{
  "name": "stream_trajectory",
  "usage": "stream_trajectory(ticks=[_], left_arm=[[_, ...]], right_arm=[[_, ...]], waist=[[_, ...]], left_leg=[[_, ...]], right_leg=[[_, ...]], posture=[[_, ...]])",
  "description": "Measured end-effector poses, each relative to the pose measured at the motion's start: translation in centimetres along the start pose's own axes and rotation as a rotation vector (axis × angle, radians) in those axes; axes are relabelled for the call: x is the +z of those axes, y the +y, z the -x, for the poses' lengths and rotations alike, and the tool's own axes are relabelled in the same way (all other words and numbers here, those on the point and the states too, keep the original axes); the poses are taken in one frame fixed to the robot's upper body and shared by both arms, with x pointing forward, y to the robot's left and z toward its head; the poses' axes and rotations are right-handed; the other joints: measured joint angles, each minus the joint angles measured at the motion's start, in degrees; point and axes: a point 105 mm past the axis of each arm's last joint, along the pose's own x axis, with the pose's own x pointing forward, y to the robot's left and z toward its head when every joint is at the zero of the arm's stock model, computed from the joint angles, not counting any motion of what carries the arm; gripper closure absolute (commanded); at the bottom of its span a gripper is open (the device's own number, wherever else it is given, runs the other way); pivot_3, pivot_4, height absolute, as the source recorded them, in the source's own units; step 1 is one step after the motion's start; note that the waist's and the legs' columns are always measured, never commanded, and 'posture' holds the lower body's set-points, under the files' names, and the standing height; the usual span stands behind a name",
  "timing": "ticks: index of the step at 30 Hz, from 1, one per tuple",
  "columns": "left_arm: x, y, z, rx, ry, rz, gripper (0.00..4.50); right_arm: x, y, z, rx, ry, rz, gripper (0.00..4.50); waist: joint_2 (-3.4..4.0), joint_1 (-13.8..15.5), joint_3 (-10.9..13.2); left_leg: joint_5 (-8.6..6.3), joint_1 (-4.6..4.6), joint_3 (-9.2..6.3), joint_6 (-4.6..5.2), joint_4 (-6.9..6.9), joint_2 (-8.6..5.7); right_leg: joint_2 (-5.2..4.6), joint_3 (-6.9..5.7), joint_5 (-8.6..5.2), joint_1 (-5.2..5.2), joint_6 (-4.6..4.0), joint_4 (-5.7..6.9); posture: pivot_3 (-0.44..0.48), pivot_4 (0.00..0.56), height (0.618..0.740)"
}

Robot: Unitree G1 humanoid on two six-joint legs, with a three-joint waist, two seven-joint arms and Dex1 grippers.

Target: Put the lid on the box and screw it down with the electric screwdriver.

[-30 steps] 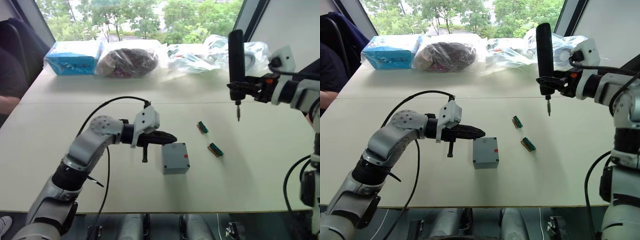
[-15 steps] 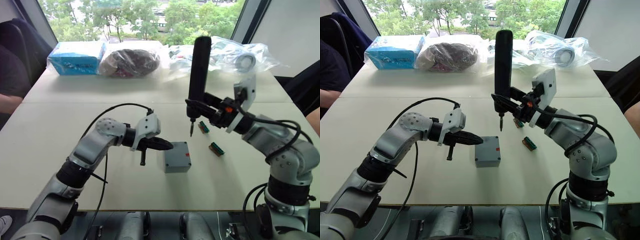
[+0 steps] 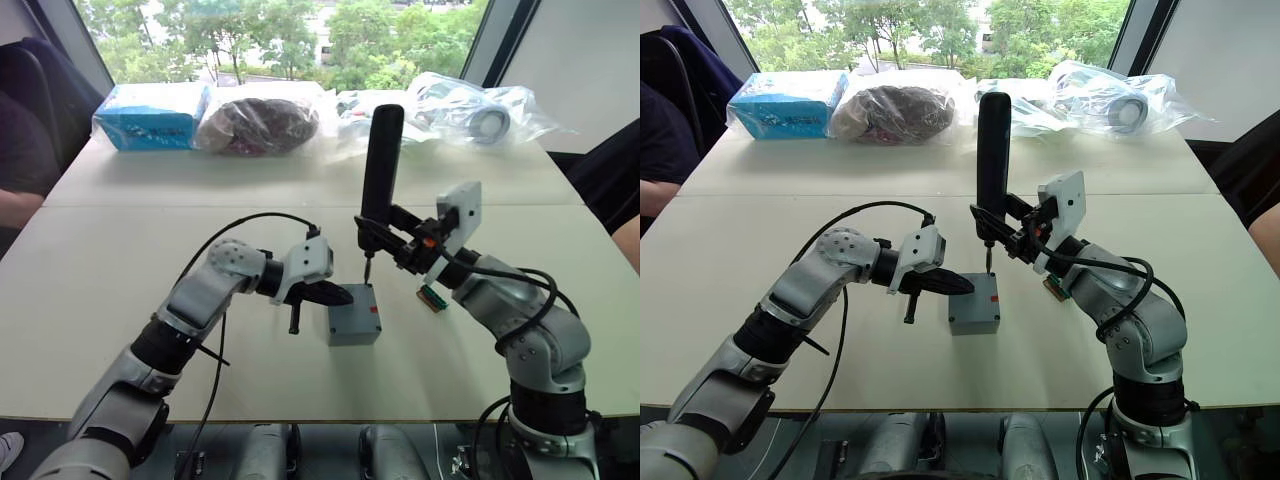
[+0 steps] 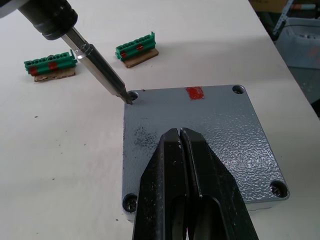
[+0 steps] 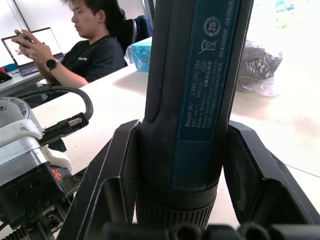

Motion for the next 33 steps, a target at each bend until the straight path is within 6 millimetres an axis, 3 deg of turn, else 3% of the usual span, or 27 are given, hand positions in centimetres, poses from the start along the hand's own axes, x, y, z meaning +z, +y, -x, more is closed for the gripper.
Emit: stream_trajectory(ticks=[21, 33], left_arm=[[-0.2, -0.1, 0.0, 0.001, 0.006, -0.017, 4.5], [-0.6, -0.1, -0.2, -0.005, 0.021, -0.023, 4.5]], right_arm=[[-1.0, 0.0, 1.7, -0.08, -0.053, 0.062, 2.65], [-2.1, 1.1, 1.6, -0.138, -0.076, 0.175, 2.65]], waist=[[-0.11, 0.1, -0.1], [-0.26, 0.1, -0.3]], left_leg=[[-0.1, 0.12, -0.02, 0.17, 0.0, 0.01], [-0.21, 0.91, -0.02, 0.35, -0.1, 0.03]], right_leg=[[0.0, -0.01, 0.0, 0.15, 0.0, -0.04], [0.0, -0.01, -0.04, 0.95, -0.04, -0.18]], posture=[[0.0, 0.15, 0.74], [0.0, 0.15, 0.74]])
